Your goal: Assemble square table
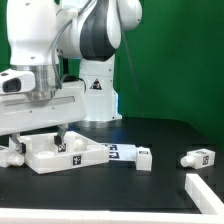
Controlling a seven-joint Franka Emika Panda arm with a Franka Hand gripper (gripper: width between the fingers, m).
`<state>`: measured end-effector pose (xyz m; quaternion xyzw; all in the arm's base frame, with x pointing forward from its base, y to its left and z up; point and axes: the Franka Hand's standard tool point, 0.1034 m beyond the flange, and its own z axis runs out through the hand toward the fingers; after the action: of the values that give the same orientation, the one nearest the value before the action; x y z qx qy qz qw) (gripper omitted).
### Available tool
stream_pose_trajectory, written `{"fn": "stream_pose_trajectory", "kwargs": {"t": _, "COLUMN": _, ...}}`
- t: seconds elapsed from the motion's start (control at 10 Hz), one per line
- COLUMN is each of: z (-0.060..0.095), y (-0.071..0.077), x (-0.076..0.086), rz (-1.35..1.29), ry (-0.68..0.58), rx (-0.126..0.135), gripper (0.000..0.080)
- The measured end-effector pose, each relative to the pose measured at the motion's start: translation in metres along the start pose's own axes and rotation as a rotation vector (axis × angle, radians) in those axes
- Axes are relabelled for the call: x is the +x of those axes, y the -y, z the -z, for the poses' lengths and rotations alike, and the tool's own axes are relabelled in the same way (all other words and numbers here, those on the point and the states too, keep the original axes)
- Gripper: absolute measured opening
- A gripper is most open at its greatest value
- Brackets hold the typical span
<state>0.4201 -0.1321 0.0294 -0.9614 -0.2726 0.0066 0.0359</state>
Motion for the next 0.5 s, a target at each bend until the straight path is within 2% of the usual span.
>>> {"fn": "stream_pose_trajectory", "kwargs": {"t": 0.5, "z": -0.018, "y": 0.006, "x": -0.01, "rz": -0.003, "ry": 0.024, "rx": 0.015, "gripper": 0.0649}}
